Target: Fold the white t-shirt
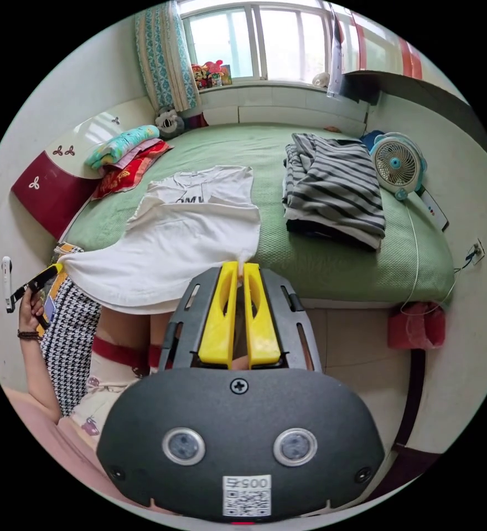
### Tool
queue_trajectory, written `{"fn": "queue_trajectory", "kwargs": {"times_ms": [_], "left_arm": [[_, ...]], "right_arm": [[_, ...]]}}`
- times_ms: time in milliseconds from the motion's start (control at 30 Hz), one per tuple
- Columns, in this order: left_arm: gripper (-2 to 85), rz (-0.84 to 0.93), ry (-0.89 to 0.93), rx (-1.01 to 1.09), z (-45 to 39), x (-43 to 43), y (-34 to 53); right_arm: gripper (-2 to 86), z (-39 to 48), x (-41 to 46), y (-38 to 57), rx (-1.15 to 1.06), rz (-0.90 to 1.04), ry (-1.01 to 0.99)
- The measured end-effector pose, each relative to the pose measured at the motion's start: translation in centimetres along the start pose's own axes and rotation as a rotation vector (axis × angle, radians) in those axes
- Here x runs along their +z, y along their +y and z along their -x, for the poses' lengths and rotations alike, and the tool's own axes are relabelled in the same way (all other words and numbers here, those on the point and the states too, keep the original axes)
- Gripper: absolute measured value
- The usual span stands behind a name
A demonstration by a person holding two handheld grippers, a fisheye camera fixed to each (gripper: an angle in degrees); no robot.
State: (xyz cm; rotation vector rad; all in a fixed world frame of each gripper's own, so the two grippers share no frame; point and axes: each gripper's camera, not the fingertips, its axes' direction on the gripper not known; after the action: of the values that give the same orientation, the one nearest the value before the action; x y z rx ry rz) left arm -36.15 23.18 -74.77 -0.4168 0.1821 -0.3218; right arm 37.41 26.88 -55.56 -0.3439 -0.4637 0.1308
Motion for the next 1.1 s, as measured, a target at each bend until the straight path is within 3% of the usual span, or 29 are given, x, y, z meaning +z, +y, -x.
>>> {"fn": "queue_trajectory", "kwargs": {"times_ms": [433,1100], "left_arm": [[1.6,-0.076,-0.017,0.028,-2.3,-9.6,2.9],[1.8,-0.041,-0.045,-0.055,0.4,-11.4,3.6]], "right_arm": [[4.3,-0.1,-7.1,3.4,-0.011,-0.040,-0.028],[0.8,2.8,-9.9,2.6,-0.051,-0.012,-0.017]]}}
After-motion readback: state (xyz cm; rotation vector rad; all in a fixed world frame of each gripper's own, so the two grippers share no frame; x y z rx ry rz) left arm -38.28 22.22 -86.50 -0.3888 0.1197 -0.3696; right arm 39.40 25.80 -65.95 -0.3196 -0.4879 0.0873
